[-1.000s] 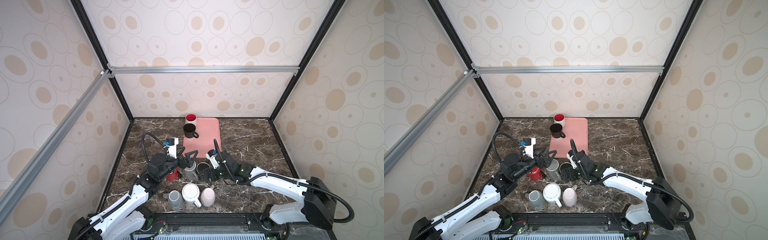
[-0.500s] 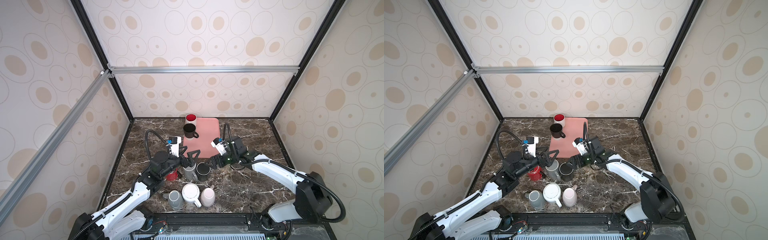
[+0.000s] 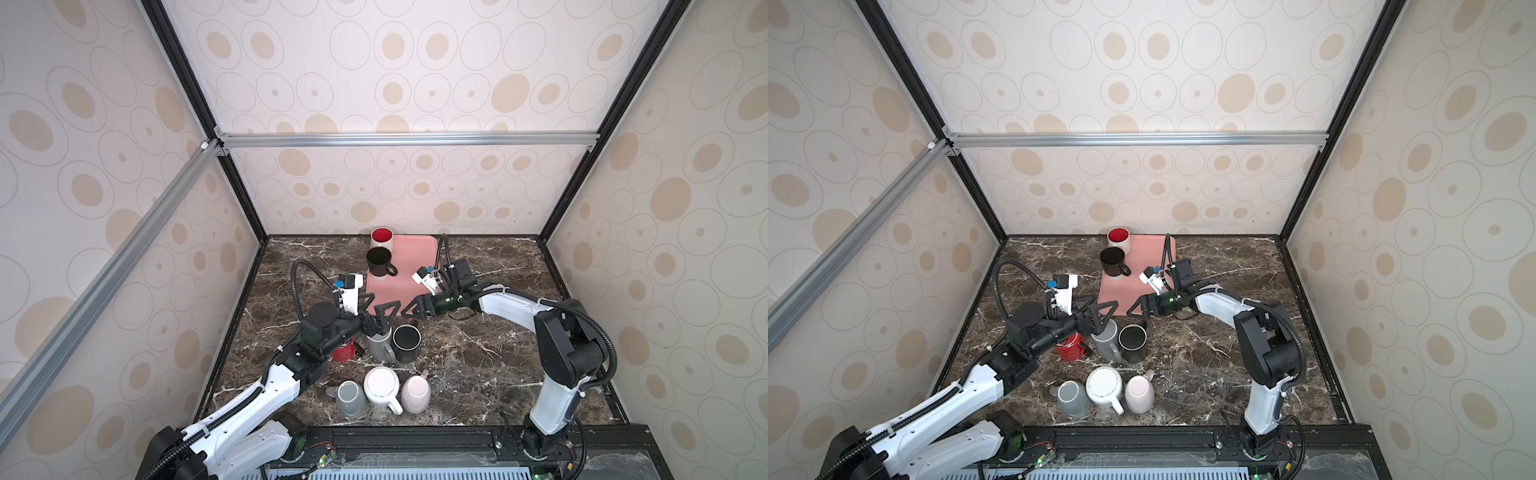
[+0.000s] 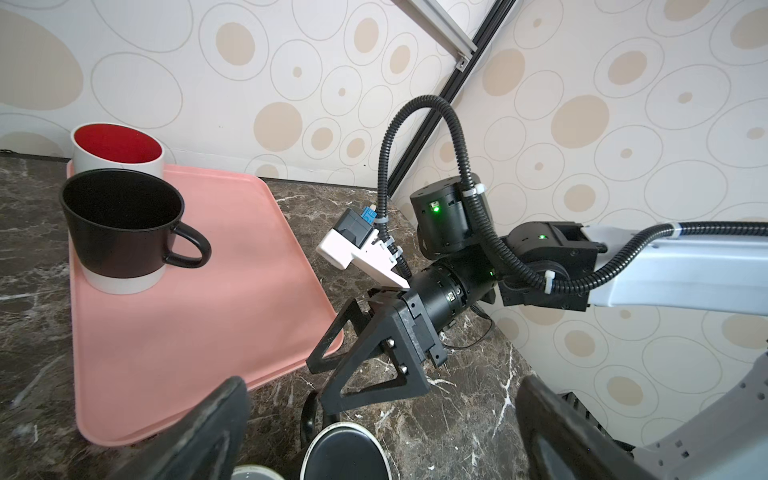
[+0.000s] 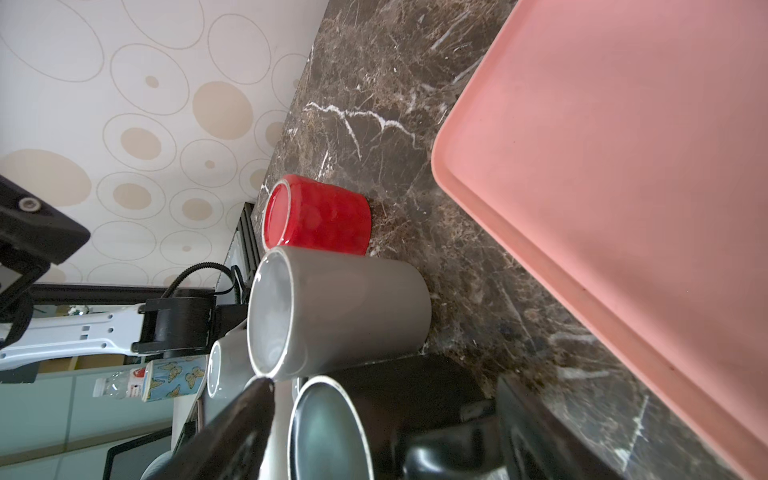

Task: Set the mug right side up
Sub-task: 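Lower the right gripper down to the black mug's handle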

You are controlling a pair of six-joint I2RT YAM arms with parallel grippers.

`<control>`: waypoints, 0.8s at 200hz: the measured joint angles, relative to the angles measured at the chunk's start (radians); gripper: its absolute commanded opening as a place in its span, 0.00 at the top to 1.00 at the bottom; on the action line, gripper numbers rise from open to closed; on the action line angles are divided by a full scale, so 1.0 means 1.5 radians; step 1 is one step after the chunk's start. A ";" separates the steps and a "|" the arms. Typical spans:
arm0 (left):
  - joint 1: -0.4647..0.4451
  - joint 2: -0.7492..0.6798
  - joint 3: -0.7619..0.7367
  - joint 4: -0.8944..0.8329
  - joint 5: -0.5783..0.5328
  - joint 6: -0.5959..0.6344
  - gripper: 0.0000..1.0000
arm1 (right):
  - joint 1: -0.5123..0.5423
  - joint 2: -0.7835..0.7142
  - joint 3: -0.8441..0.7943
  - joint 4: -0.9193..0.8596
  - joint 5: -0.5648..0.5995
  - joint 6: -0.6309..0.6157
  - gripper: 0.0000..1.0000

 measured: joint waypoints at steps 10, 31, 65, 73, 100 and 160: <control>0.000 0.000 0.000 0.000 0.000 0.000 0.01 | 0.001 0.000 0.000 0.000 -0.006 0.001 0.16; 0.000 0.000 0.000 0.000 0.000 0.000 0.01 | 0.001 0.000 -0.005 0.008 -0.016 0.006 0.16; 0.000 0.000 0.000 0.000 0.001 0.000 0.01 | 0.001 -0.001 -0.040 0.034 -0.028 0.020 0.17; 0.000 0.000 0.000 0.000 0.001 0.000 0.01 | 0.001 -0.002 -0.052 0.043 -0.028 0.024 0.17; -0.001 0.001 0.000 0.000 0.002 0.000 0.01 | 0.002 -0.016 -0.095 0.060 -0.028 0.038 0.18; -0.001 0.002 0.000 0.001 0.002 -0.001 0.01 | 0.002 -0.109 -0.204 0.116 -0.028 0.077 0.21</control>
